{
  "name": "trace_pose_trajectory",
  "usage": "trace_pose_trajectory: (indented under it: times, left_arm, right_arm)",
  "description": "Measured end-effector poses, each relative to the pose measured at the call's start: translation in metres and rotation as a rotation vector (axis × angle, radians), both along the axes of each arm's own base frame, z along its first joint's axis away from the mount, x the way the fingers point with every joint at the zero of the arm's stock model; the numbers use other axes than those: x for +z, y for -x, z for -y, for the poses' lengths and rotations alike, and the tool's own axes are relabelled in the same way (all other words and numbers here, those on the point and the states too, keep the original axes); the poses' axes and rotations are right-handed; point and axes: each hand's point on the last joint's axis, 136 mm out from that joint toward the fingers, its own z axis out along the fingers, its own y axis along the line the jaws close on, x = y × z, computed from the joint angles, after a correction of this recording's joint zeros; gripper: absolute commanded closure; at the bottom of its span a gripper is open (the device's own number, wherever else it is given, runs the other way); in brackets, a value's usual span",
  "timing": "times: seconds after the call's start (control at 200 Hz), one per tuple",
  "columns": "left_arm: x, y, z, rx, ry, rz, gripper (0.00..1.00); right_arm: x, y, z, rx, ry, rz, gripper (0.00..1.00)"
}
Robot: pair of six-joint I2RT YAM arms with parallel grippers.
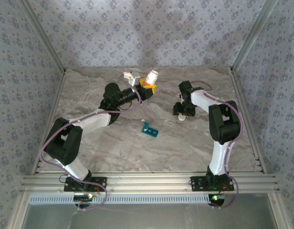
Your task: Sort the pills into containers
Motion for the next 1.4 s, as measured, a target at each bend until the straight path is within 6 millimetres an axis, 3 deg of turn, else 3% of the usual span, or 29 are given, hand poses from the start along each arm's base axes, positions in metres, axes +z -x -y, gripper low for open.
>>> trace_pose_trajectory:
  times: [0.89,1.139,1.399]
  left_arm:
    - [-0.0003,0.0006,0.0003,-0.008,0.010,-0.024,1.00]
    - [-0.0004,0.0007,0.0004,-0.009,0.009,-0.024,1.00]
    - [-0.0027,0.0031,0.0013,-0.023,0.004,-0.026,1.00]
  right_arm:
    - [-0.0073,0.0061,-0.0022,0.032,0.039,-0.004,0.46]
    - [-0.0078,0.0064,-0.0005,0.040,0.064,0.002,0.59]
    - [-0.0025,0.0081,-0.0041,0.047,0.046,0.004,0.60]
